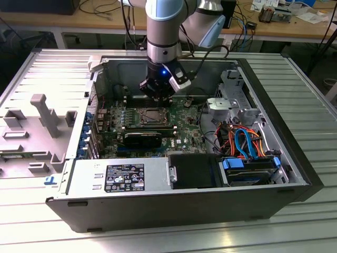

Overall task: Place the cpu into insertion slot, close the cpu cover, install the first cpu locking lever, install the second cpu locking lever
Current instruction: 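Install the first cpu locking lever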

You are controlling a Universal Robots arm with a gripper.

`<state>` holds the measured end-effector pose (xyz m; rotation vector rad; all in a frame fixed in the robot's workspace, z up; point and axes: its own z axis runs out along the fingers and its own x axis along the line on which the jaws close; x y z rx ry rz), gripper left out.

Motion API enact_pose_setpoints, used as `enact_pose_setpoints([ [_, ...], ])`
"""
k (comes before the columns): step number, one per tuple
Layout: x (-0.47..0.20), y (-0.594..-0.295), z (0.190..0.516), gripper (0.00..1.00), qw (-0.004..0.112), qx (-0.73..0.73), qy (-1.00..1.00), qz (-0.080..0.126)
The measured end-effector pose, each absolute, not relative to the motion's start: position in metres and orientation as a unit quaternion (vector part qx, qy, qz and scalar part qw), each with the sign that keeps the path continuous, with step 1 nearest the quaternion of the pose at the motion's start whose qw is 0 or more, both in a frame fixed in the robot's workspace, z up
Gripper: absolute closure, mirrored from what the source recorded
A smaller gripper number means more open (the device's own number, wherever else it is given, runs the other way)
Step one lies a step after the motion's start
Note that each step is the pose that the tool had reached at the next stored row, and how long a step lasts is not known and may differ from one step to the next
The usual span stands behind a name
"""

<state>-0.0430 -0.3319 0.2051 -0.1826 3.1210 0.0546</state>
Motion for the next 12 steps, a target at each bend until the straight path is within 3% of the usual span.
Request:
enact_pose_setpoints([
  [12, -0.043, -0.35, 0.211, 0.89, 0.007, -0.057, 0.998, 0.016],
])
